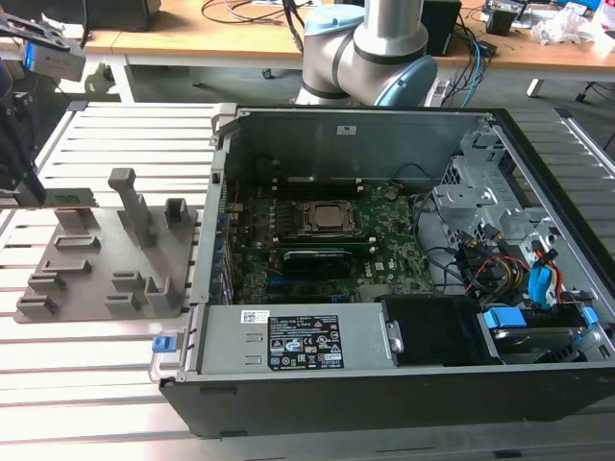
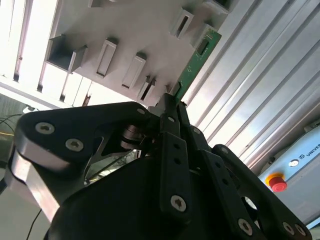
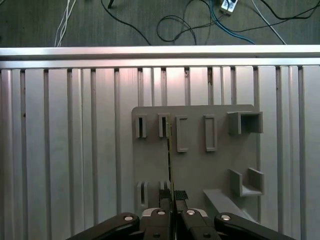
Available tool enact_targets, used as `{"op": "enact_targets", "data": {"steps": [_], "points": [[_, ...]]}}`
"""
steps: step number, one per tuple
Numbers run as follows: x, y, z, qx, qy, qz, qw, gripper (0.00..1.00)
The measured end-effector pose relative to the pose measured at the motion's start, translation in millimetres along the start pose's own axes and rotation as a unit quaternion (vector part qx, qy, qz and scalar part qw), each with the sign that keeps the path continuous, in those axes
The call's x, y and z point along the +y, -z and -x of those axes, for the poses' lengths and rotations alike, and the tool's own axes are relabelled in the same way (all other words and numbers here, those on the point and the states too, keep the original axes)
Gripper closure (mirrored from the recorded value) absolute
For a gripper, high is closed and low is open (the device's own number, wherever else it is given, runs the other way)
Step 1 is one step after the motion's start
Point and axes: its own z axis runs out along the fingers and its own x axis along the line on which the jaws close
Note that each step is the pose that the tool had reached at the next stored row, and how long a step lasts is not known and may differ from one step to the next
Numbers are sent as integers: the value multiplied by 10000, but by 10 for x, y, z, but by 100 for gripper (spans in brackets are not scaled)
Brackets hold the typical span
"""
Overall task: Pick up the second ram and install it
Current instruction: 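Pick up the second ram and move it above second insertion slot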
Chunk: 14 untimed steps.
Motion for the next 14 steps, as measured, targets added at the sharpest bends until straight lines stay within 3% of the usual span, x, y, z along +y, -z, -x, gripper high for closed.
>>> {"op": "enact_targets", "data": {"steps": [5, 9, 12, 14], "points": [[0, 110, 1, 1, 0, 2, 10000, 86], [1, 263, 2, 2, 0, 4, 10000, 86], [2, 308, 2, 2, 0, 4, 10000, 86], [3, 378, 3, 2, 0, 3, 10000, 86]]}}
